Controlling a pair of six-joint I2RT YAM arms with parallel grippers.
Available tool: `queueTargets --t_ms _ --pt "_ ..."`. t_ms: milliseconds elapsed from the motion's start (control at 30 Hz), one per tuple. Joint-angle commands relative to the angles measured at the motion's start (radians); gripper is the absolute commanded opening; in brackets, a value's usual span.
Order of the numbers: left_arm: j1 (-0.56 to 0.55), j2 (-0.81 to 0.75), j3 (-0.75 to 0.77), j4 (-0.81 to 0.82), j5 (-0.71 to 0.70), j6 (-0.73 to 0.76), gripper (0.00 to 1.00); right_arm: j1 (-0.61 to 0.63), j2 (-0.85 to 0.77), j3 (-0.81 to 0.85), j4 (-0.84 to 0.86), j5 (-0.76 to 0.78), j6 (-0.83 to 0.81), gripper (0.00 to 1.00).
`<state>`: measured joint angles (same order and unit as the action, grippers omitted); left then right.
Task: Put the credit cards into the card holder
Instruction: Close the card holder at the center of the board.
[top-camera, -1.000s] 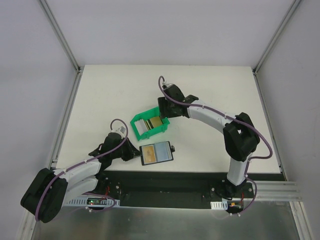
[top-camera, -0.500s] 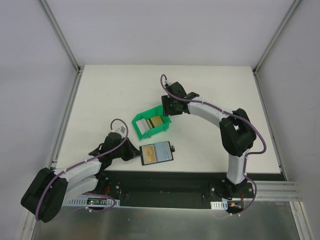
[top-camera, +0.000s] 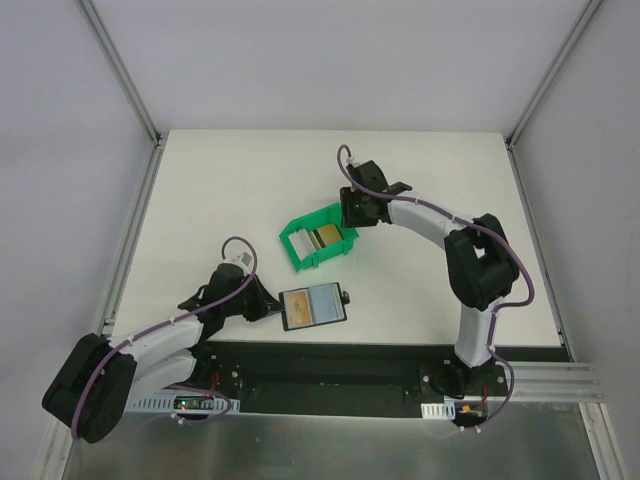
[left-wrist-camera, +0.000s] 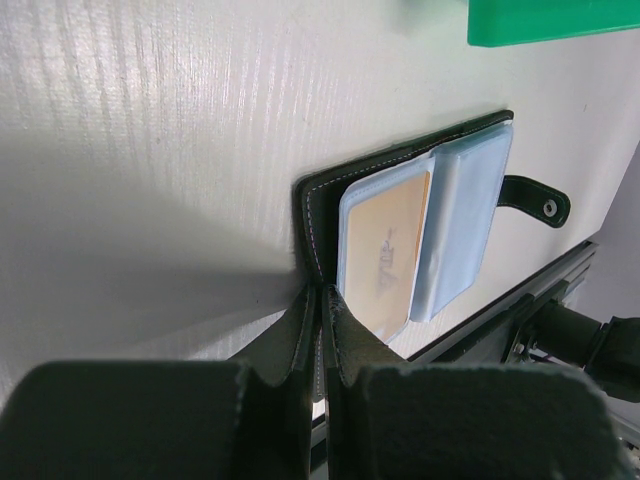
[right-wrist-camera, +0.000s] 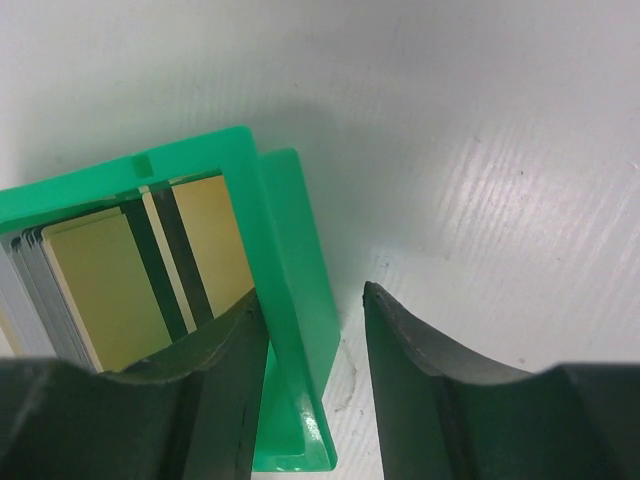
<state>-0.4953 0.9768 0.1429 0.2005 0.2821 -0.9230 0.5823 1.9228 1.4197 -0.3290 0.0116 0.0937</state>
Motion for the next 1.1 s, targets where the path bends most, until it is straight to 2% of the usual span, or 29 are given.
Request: queueTargets --t_ms 0,100,167,400,600,767,933,1067 --pt "0.009 0.034 0.001 -0.113 -0.024 0.055 0.00 -0.030 -0.074 -0.044 -0.002 0.027 0.020 0.44" --pt "0.009 0.036 0.004 -0.113 -0.024 0.056 0.00 -0.035 -0.110 -0.077 0.008 0.044 0.035 0.44" --pt "0.009 0.037 0.006 -0.115 -0.024 0.056 0.00 -0.038 -0.143 -0.103 0.071 -0.036 0.008 0.48" --pt "0.009 0.013 0.055 -0.153 0.032 0.082 0.00 -0.048 -0.316 -0.080 0.050 -0.188 -0.014 0.59" --pt "0.009 -0.066 0.132 -0.225 0.081 0.095 0.00 -0.035 -0.571 -0.361 0.148 -0.200 0.127 0.61" --pt "0.009 -0.058 0.221 -0.299 0.130 0.159 0.00 0.037 -0.715 -0.599 0.173 -0.168 0.244 0.59" --pt "0.009 -0.017 0.300 -0.326 0.196 0.185 0.00 0.125 -0.725 -0.738 0.186 -0.150 0.339 0.57" --pt "0.009 0.009 0.356 -0.340 0.226 0.191 0.00 0.169 -0.662 -0.766 0.205 -0.157 0.383 0.54"
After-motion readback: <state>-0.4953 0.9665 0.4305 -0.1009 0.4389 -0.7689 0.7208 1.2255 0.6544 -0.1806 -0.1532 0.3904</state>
